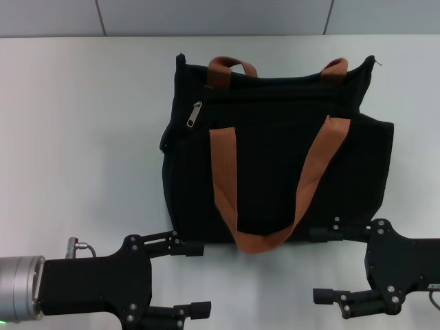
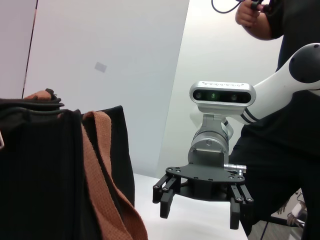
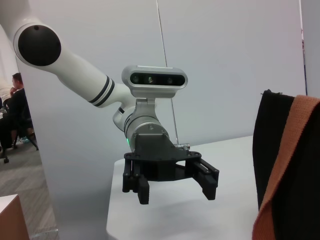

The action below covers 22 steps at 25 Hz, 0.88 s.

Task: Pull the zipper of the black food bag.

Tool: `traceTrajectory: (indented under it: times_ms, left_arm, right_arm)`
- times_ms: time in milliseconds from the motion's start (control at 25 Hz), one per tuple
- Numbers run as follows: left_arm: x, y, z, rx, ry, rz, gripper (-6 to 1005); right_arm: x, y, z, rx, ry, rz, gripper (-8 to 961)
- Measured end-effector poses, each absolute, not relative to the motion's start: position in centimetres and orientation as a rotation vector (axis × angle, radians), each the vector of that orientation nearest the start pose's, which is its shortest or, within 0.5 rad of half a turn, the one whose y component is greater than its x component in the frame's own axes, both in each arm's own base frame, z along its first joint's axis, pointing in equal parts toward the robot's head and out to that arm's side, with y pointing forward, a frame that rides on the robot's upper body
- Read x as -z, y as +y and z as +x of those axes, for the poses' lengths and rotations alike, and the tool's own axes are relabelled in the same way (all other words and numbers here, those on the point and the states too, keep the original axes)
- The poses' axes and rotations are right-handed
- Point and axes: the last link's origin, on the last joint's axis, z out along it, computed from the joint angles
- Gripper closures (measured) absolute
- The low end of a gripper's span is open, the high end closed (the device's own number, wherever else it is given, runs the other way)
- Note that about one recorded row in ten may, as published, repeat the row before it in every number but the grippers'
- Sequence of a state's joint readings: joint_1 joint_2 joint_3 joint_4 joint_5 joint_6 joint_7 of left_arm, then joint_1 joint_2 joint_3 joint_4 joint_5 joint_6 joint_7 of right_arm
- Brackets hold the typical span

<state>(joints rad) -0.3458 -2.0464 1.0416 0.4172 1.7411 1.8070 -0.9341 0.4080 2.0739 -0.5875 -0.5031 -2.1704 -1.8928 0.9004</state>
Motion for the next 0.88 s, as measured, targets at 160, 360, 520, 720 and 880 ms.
traceTrajectory:
  times_ms: [160, 360, 520, 720, 880]
  left_arm:
    - [3.85, 21.99, -27.84, 1.048, -0.327, -2.949, 184]
    - [3.81, 21.99, -27.88, 1.047, -0.329, -2.949, 188]
    - [3.74, 21.99, -27.91, 1.046, -0.332, -2.951, 192]
    - [3.67, 21.98, -27.92, 1.048, -0.331, -2.952, 196]
    - [3.53, 21.89, -27.84, 1.064, -0.327, -2.951, 200]
  right_arm:
    - [1.65, 23.4, 28.84, -0.913, 0.238, -2.944, 131]
    - [1.65, 23.4, 28.84, -0.913, 0.238, -2.944, 130]
    - [1.64, 23.39, 28.83, -0.915, 0.237, -2.944, 131]
    - [1.64, 23.38, 28.83, -0.915, 0.237, -2.944, 130]
    - [1.54, 23.42, 28.79, -0.925, 0.237, -2.935, 130]
